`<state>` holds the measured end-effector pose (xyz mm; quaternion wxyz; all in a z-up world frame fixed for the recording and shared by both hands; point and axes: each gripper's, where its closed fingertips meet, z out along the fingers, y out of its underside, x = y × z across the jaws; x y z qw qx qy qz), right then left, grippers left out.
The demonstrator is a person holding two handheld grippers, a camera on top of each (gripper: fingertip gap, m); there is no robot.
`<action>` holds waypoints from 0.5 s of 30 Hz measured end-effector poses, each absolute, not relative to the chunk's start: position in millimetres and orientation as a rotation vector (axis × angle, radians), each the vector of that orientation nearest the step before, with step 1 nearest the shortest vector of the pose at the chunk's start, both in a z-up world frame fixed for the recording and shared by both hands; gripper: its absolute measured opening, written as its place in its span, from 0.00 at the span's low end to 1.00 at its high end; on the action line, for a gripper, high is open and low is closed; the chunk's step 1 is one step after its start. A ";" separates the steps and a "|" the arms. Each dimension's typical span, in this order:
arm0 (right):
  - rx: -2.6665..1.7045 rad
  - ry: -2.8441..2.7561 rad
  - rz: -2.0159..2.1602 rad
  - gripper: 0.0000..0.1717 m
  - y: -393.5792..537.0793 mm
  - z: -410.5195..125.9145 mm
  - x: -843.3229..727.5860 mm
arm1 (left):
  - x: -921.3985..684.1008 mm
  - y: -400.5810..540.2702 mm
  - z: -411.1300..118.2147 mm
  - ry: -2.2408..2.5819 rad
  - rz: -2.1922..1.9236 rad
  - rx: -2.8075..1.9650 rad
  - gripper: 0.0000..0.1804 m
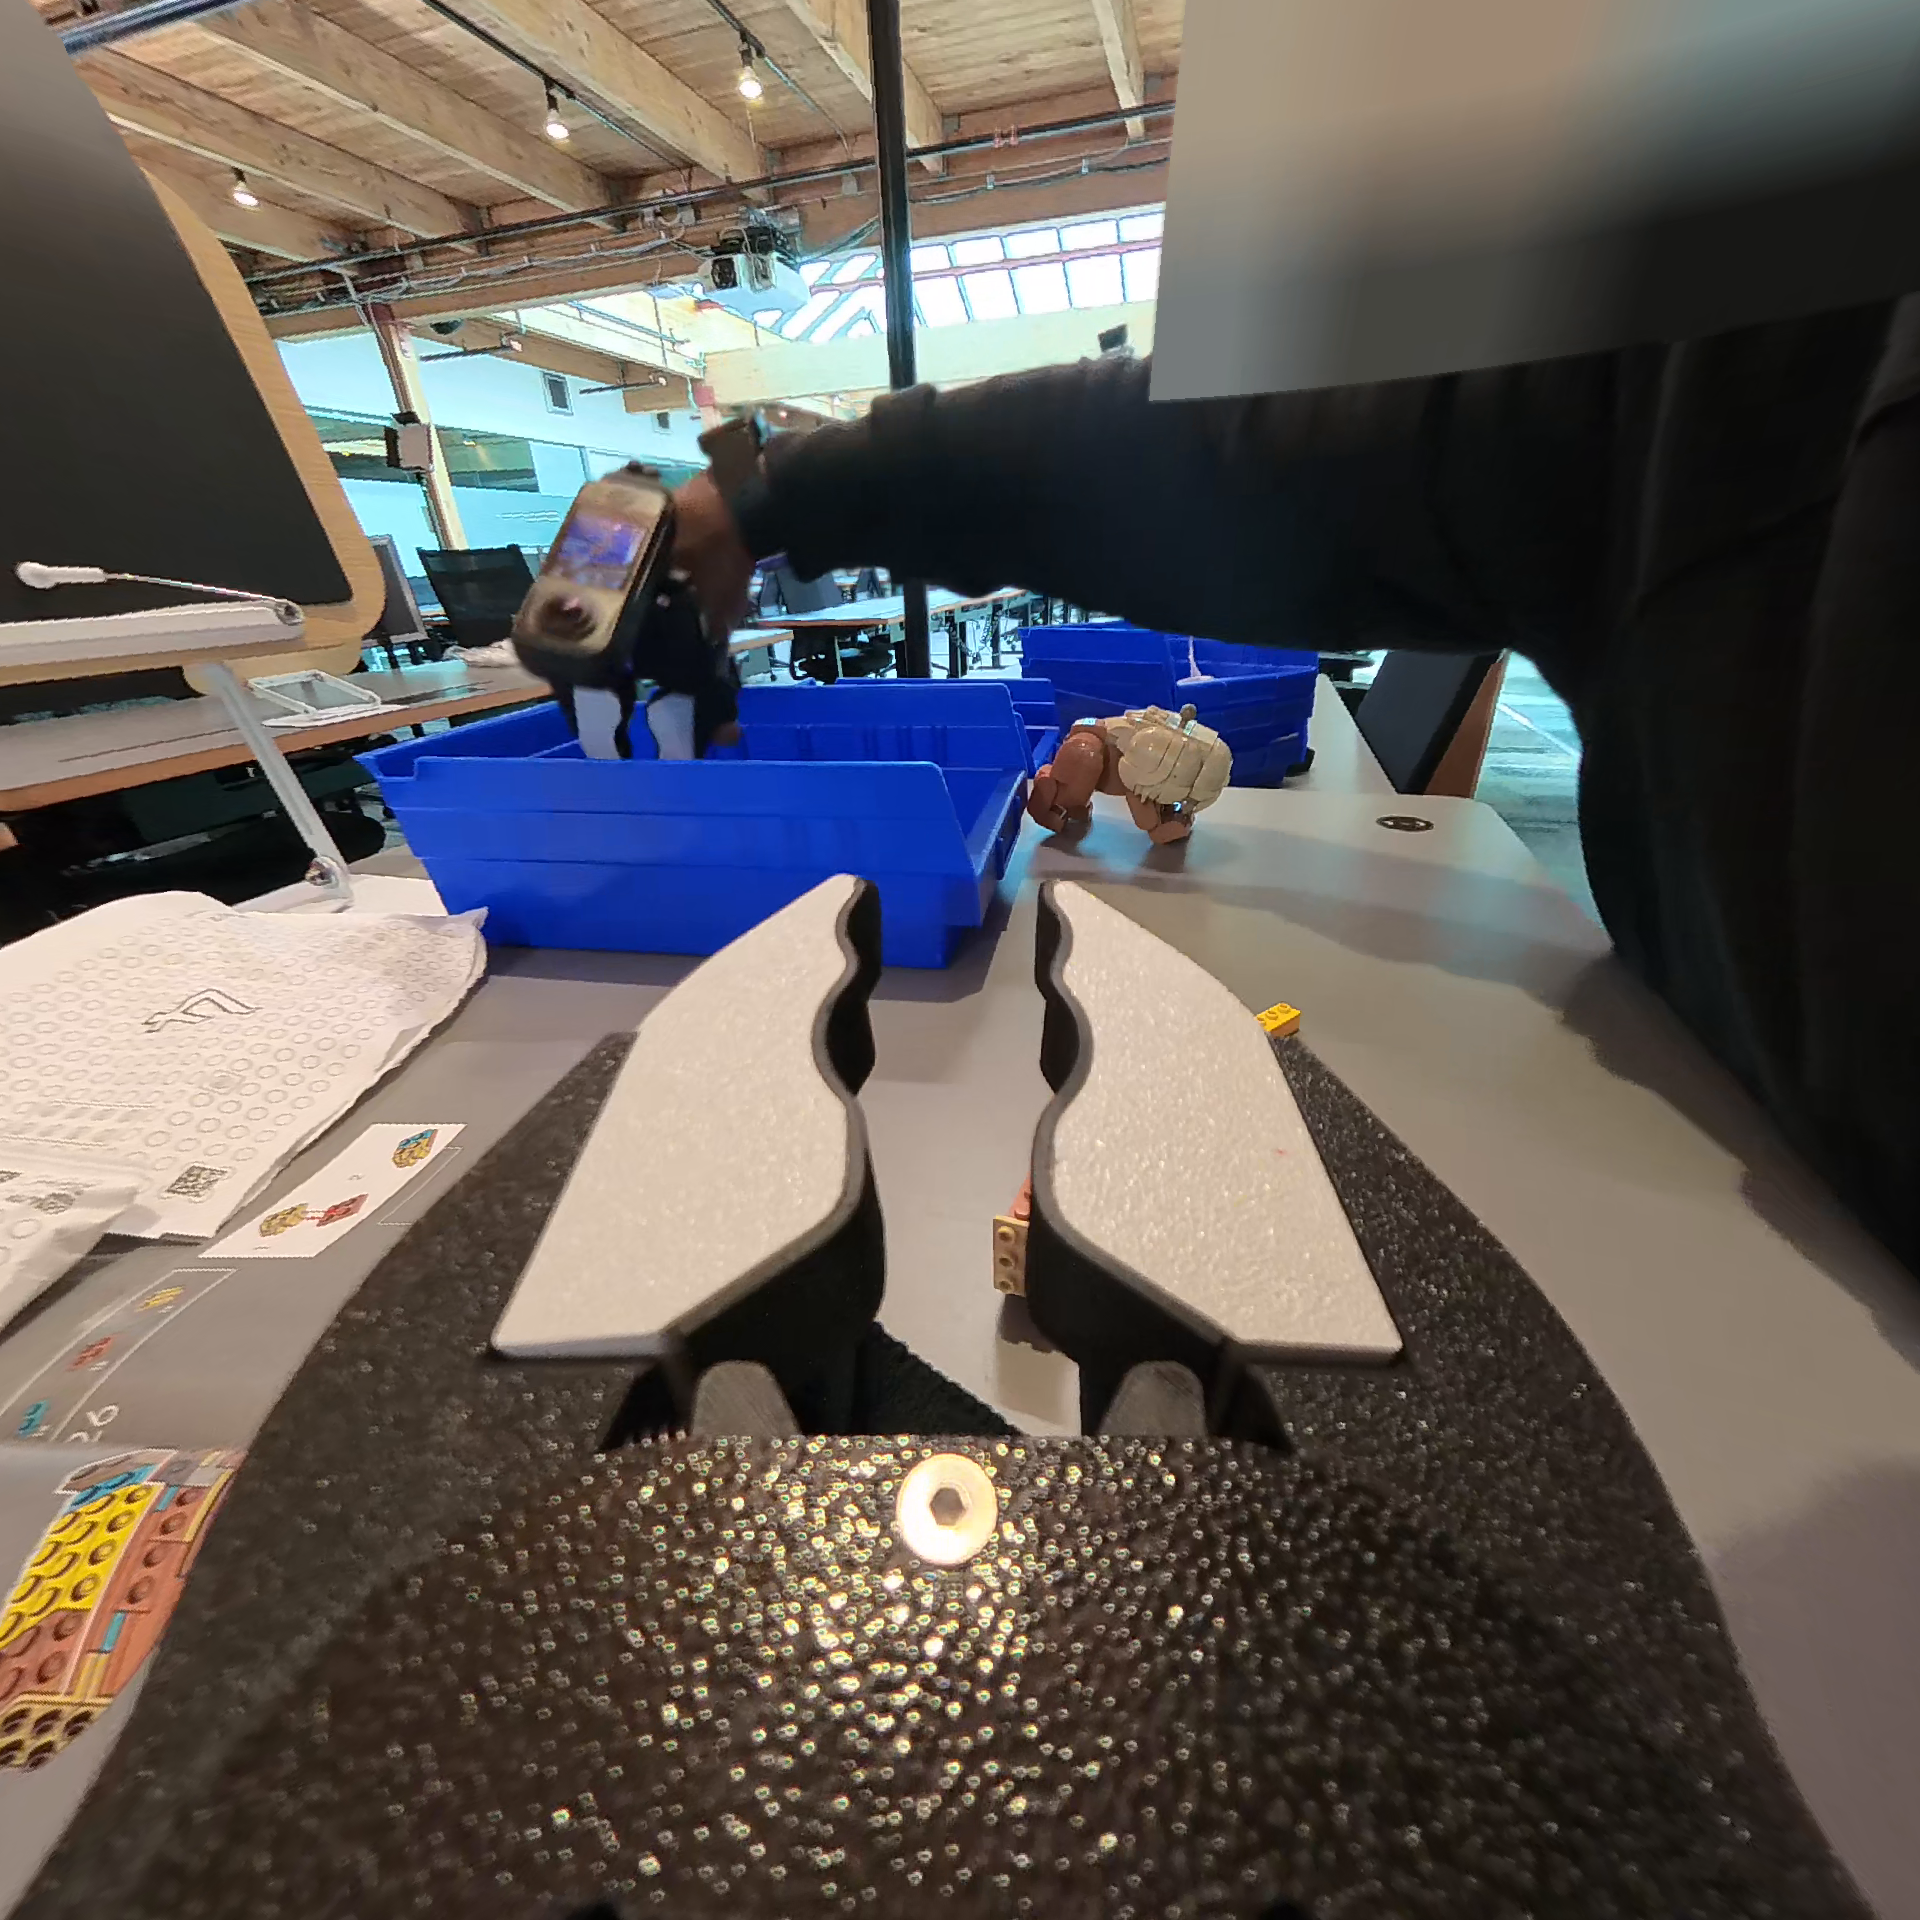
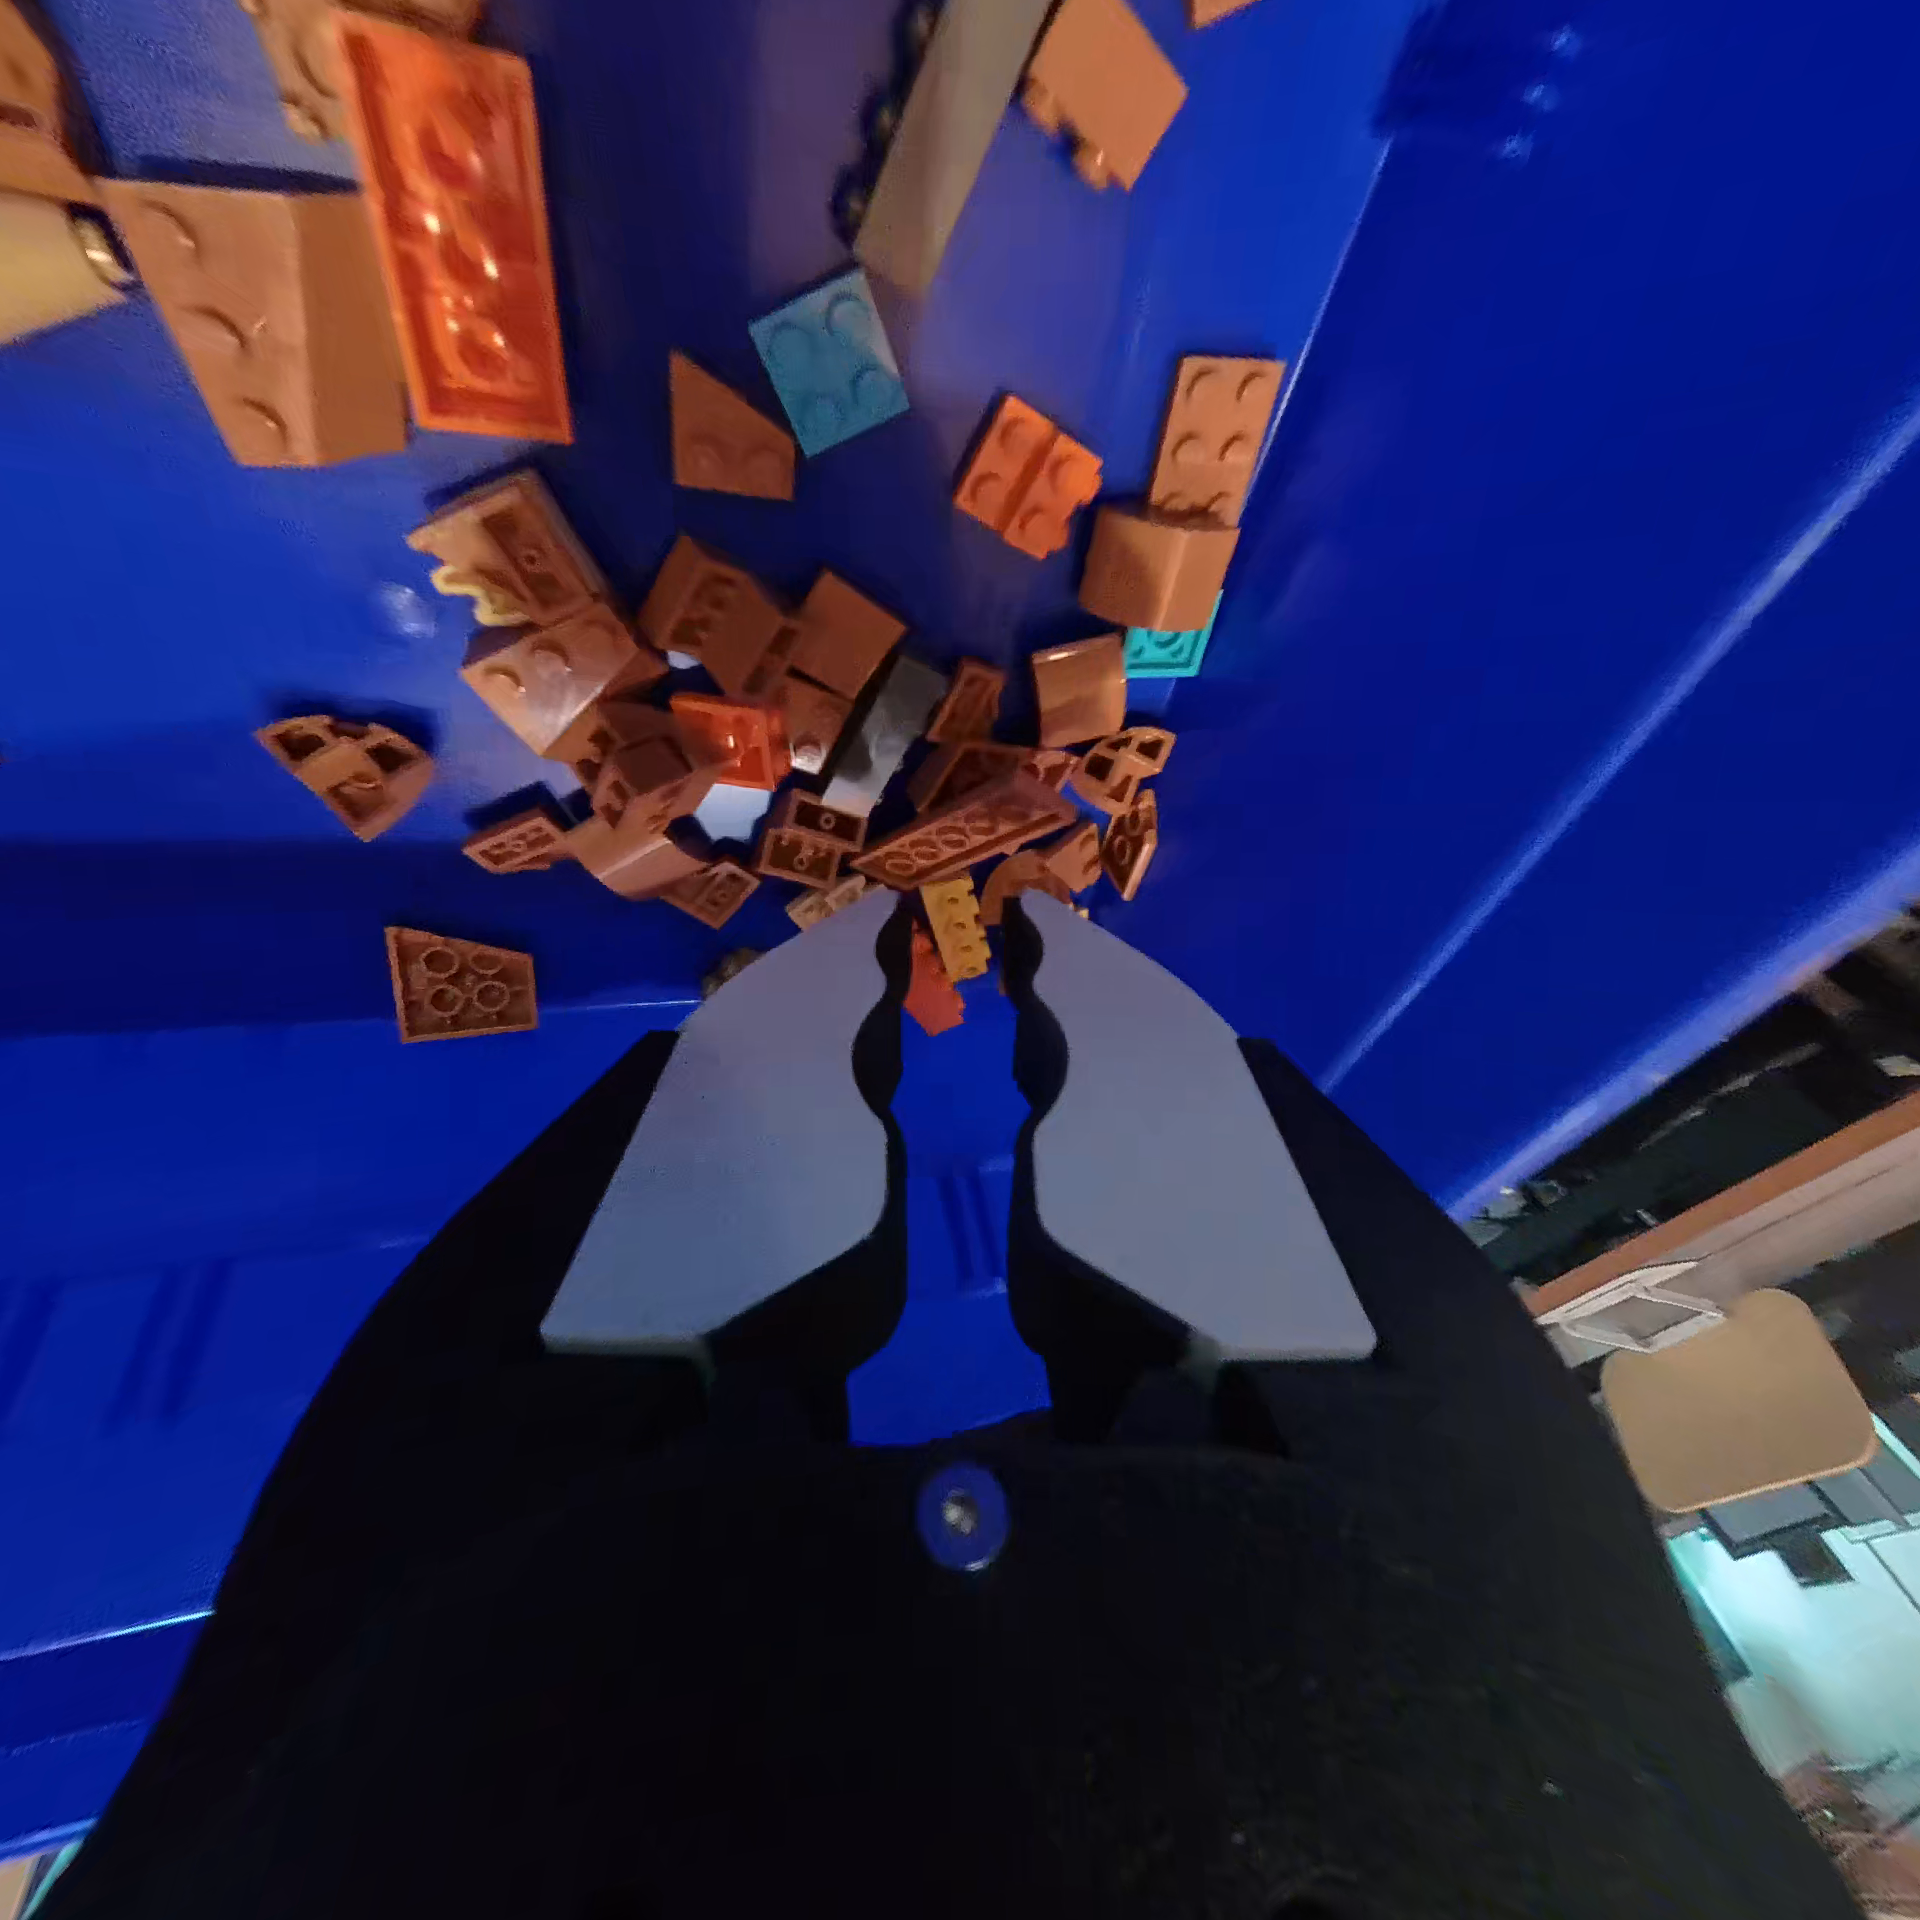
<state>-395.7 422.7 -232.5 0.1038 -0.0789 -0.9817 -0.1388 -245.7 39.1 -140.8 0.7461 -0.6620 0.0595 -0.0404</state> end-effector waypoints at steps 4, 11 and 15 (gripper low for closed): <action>-0.263 -2.938 -0.500 0.09 434.9 -245.5 -395.7 | -246.2 38.5 -140.2 0.127 -0.099 -1.444 0.15; -0.287 -2.960 -0.574 0.11 447.4 -256.1 -394.7 | -246.6 38.3 -139.8 0.124 -0.102 -1.442 0.15; -0.308 -2.962 -0.545 0.11 447.9 -258.4 -396.3 | -246.7 38.3 -139.8 0.123 -0.103 -1.442 0.15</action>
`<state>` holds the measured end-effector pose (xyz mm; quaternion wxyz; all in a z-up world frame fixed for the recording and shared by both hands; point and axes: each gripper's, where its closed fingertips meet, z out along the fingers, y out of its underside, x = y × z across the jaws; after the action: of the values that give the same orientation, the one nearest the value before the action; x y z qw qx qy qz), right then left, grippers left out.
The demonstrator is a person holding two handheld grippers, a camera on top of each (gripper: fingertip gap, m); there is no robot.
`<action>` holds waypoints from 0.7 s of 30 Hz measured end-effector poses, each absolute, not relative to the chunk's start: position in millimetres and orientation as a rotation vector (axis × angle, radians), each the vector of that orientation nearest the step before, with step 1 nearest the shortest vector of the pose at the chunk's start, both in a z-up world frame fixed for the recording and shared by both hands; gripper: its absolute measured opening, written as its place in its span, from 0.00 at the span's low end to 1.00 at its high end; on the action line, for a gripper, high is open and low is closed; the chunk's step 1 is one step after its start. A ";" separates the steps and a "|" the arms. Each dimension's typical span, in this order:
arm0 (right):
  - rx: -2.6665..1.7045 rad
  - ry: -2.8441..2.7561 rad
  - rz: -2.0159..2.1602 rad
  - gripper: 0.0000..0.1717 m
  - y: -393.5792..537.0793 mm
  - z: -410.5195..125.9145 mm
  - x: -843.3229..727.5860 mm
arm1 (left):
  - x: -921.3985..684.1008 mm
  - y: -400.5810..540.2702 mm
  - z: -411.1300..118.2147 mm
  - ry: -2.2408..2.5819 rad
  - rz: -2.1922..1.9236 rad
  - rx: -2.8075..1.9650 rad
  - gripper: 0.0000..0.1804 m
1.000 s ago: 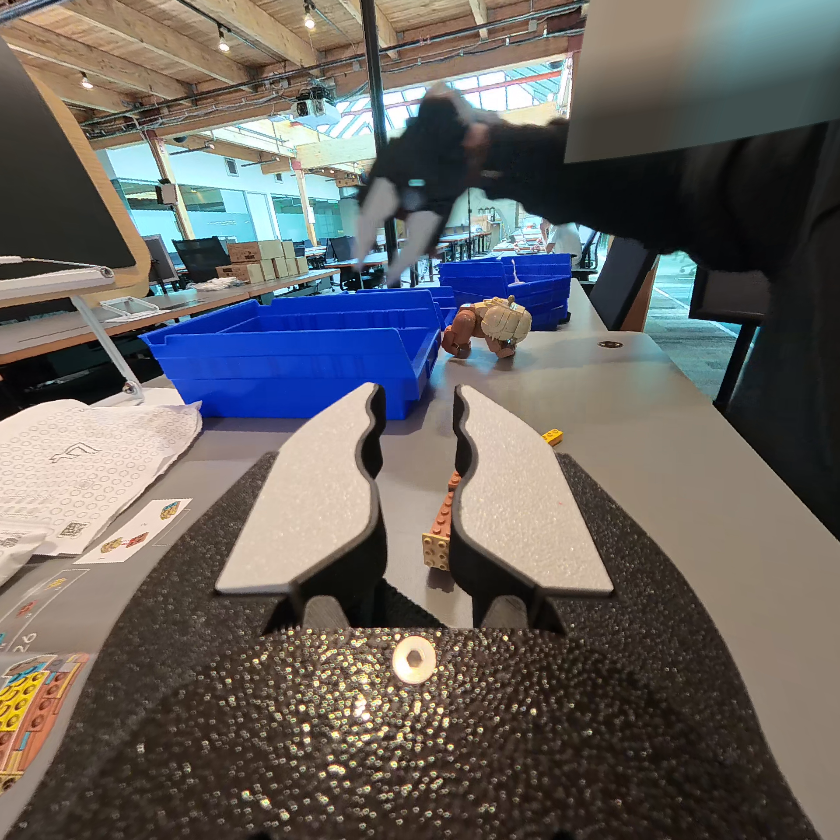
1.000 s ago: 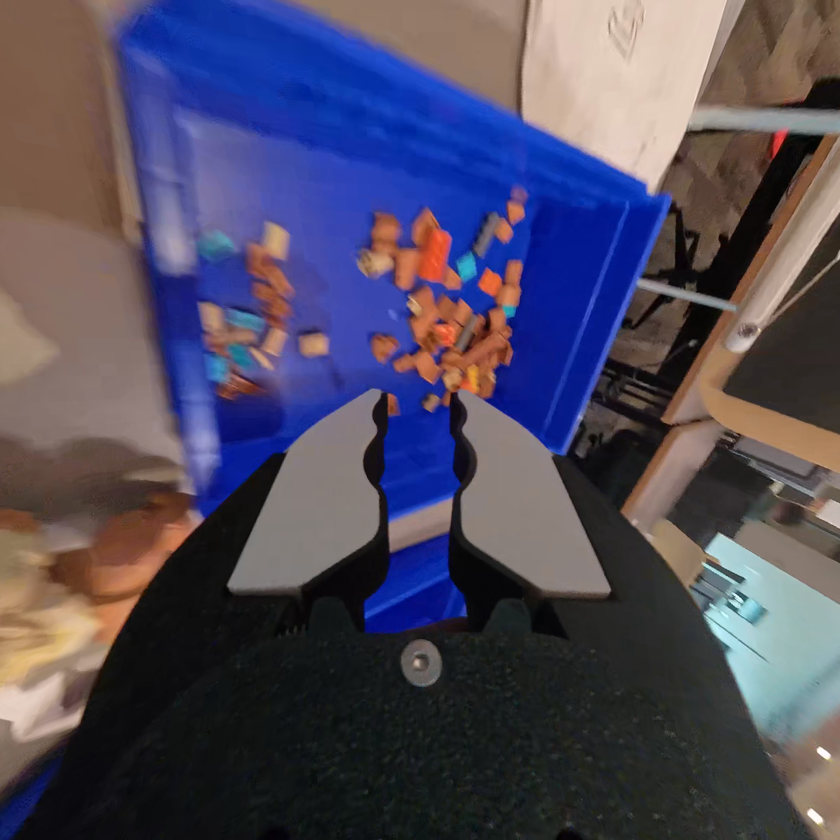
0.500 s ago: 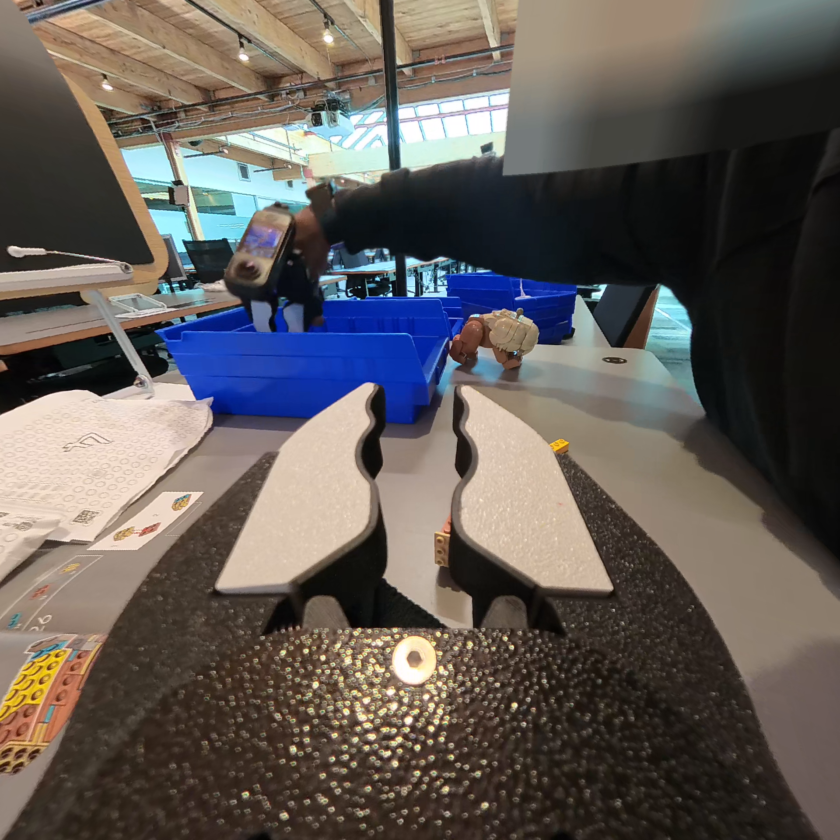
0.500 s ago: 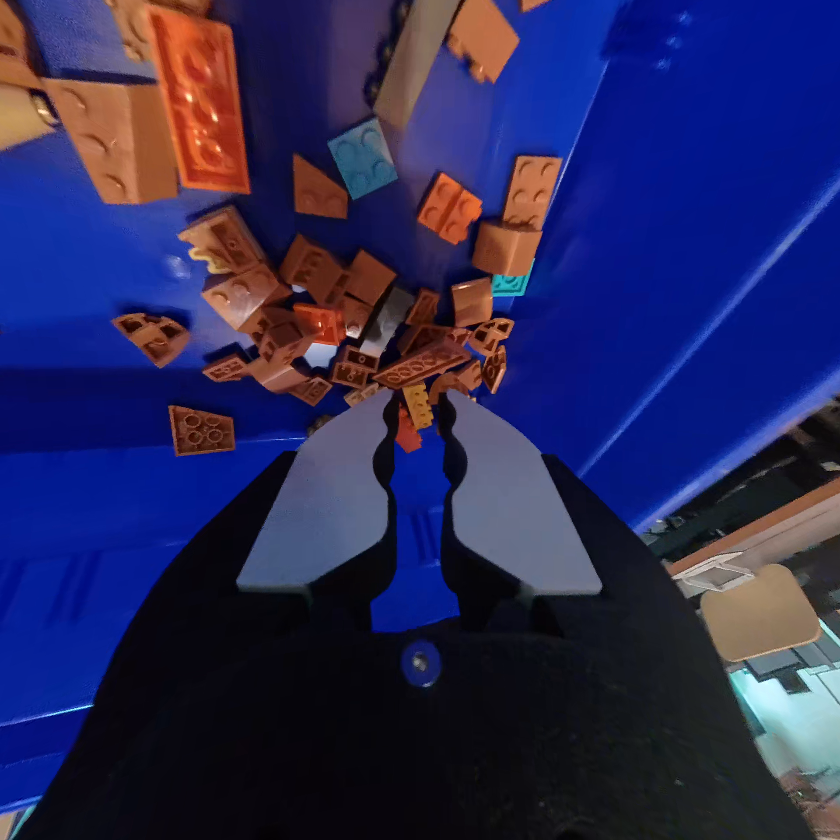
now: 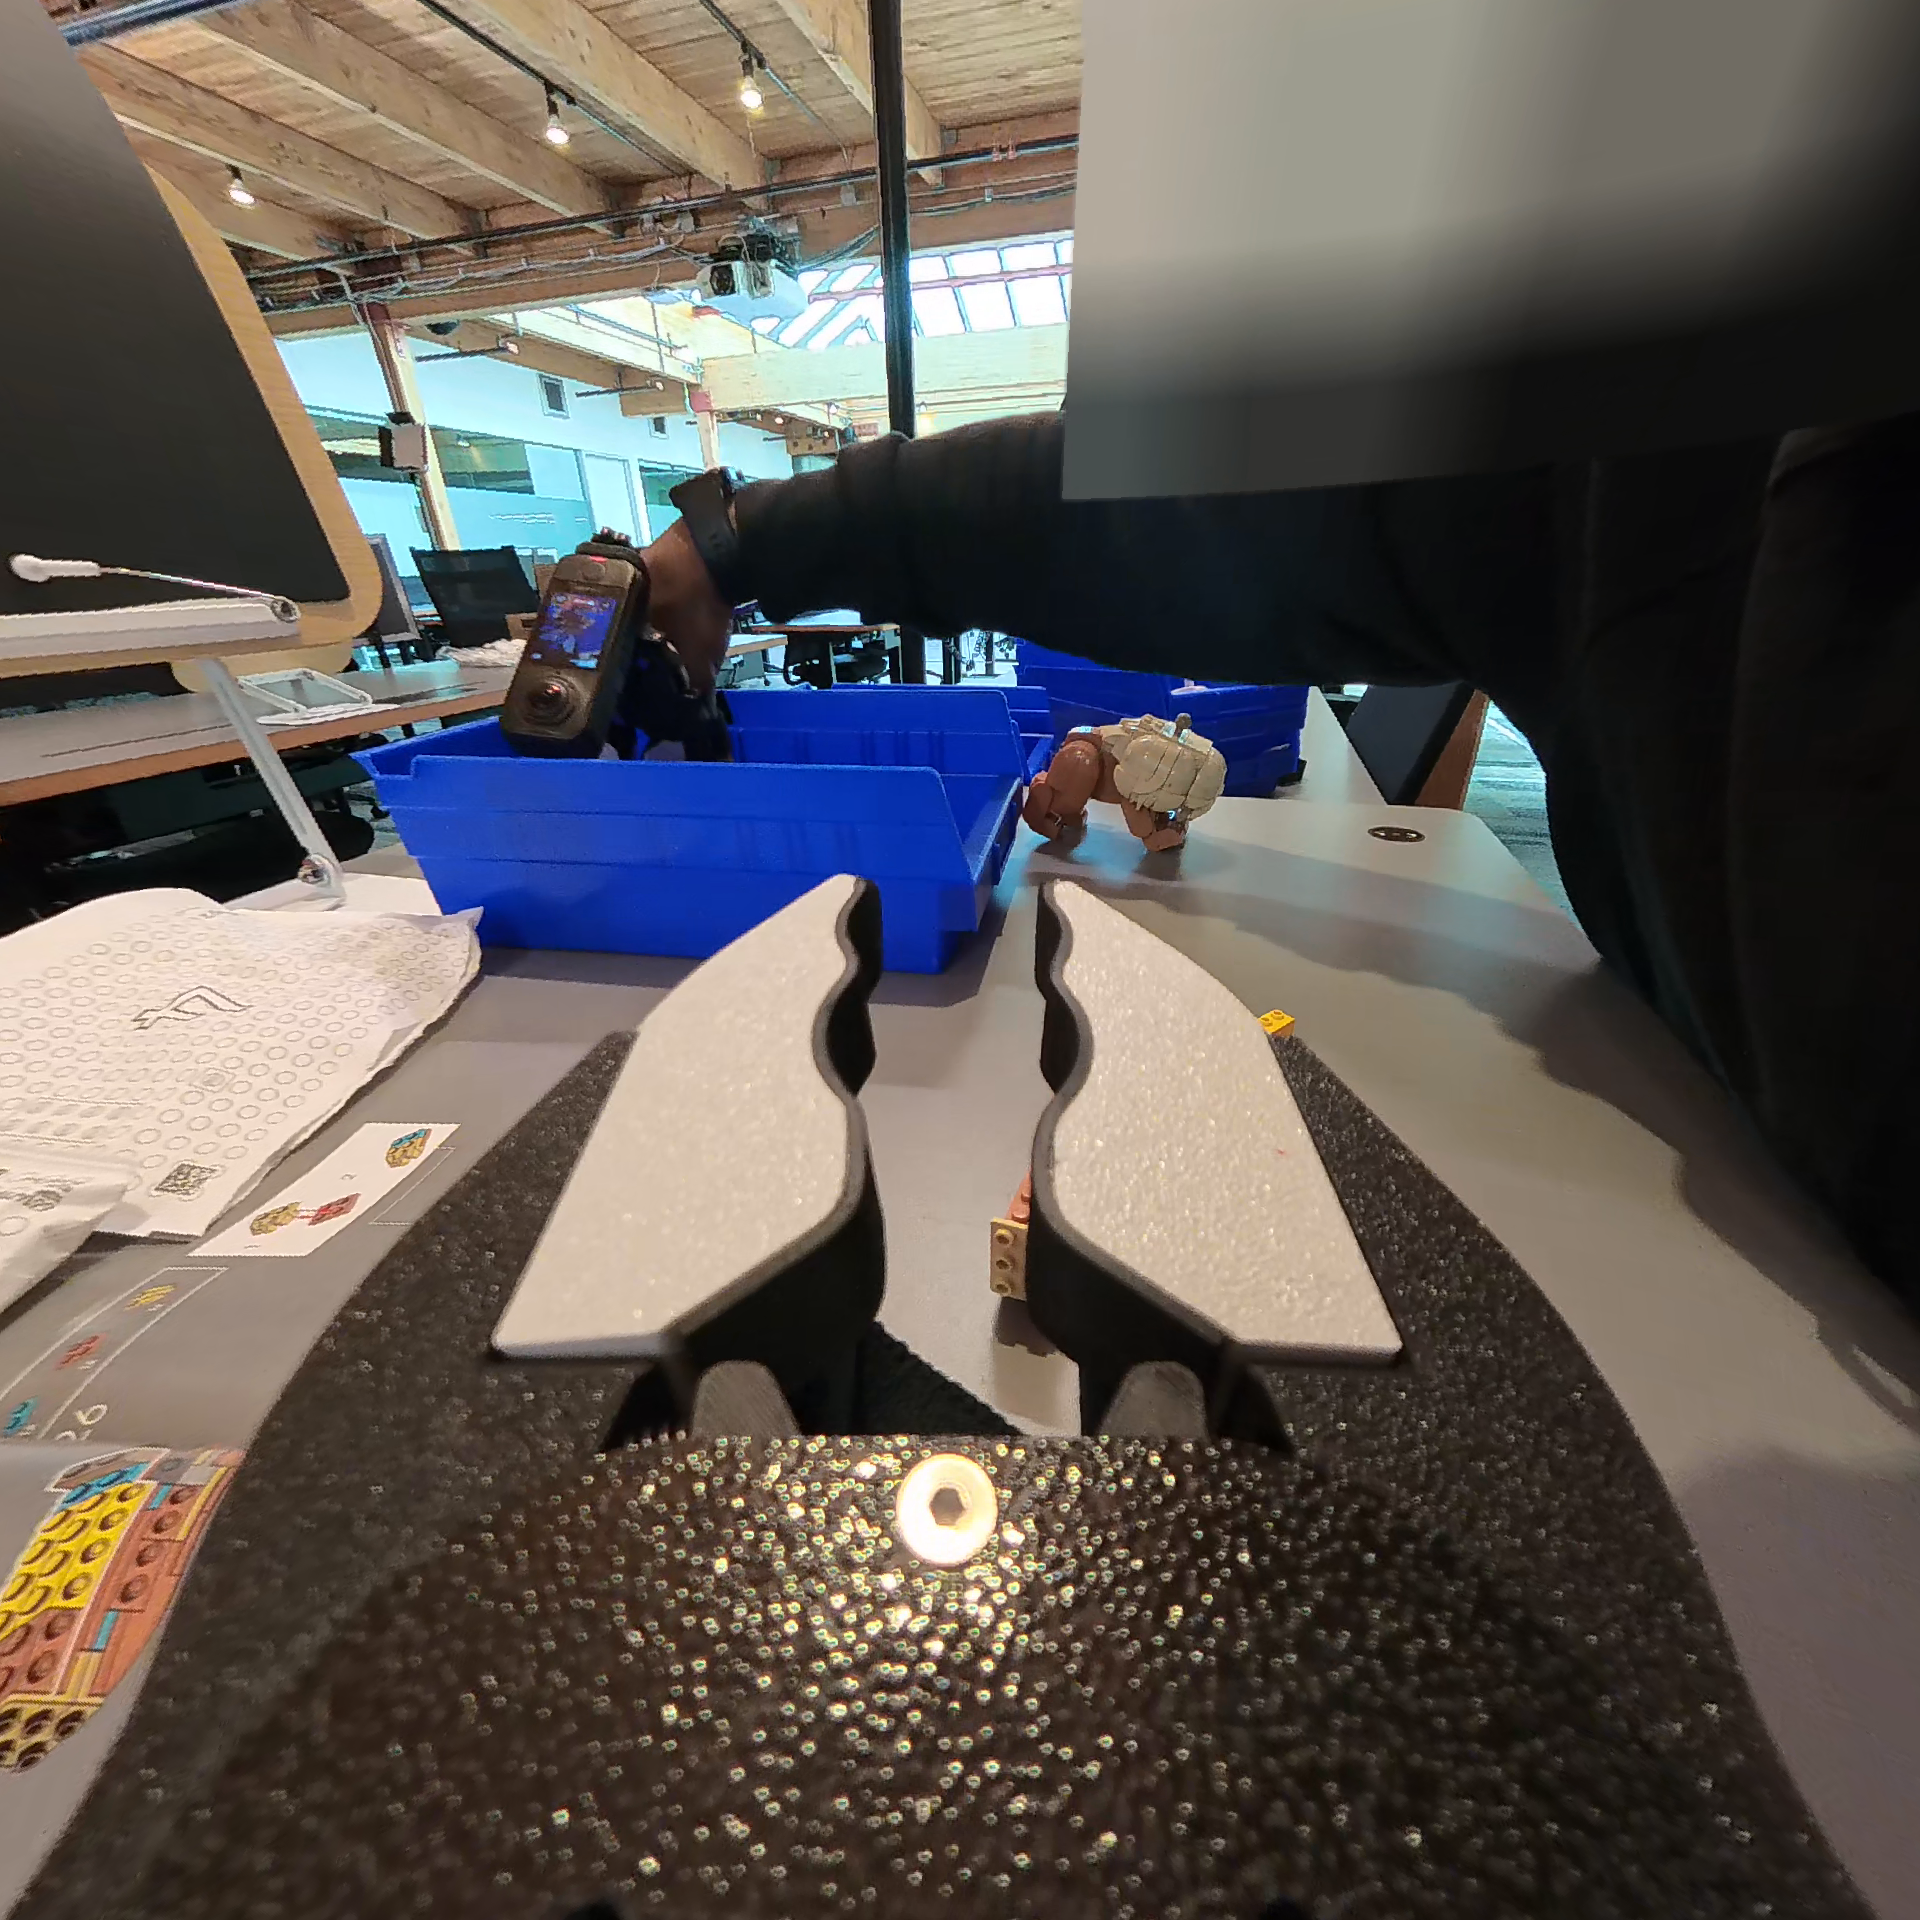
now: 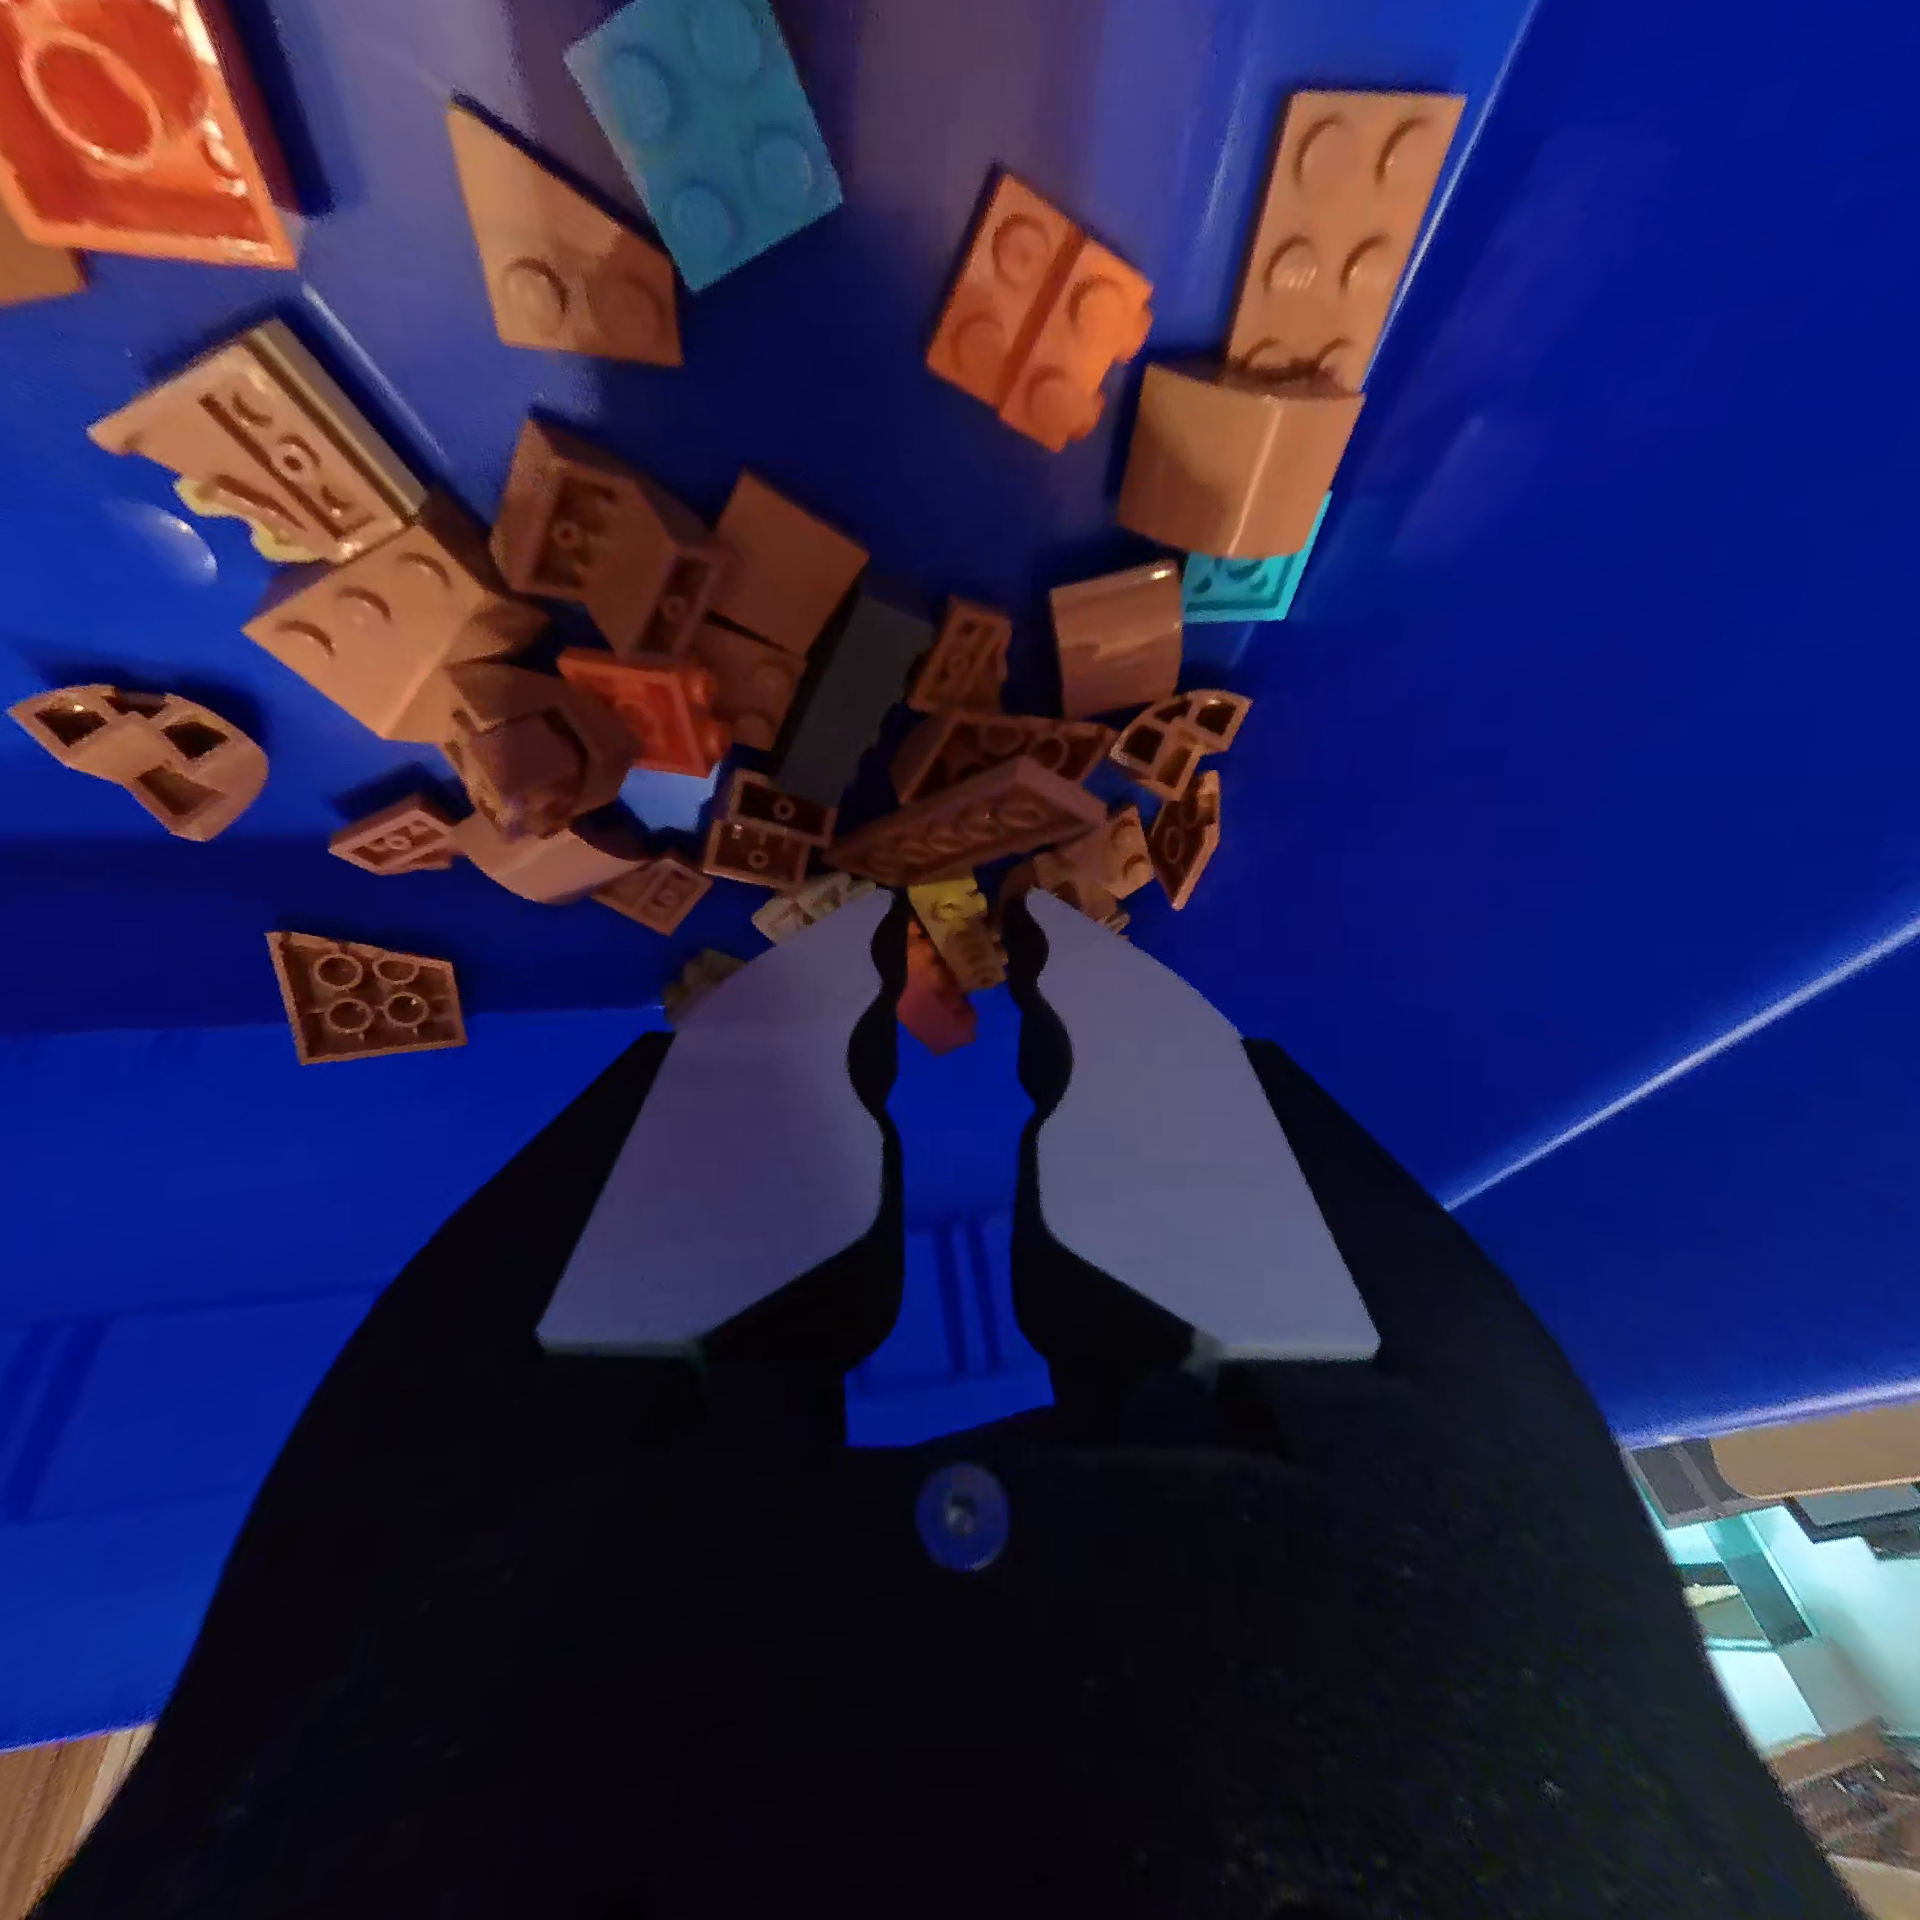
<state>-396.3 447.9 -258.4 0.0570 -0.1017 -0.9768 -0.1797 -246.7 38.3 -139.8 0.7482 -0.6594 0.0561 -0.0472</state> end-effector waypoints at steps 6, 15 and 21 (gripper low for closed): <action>-0.360 -2.977 -0.562 0.12 449.2 -260.7 -393.9 | -246.6 38.0 -139.6 0.122 -0.104 -1.440 0.15; -0.306 -2.924 -0.584 0.08 449.3 -259.8 -398.6 | -243.6 38.1 -139.8 0.131 -0.107 -1.442 0.15; -0.321 -2.851 -0.514 0.08 445.8 -239.3 -395.1 | -243.6 37.8 -139.5 0.127 -0.107 -1.440 0.15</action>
<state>-395.1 445.8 -239.3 0.1132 -0.1094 -0.9719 -0.1751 -243.6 37.8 -139.5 0.7485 -0.6588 0.0581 -0.0489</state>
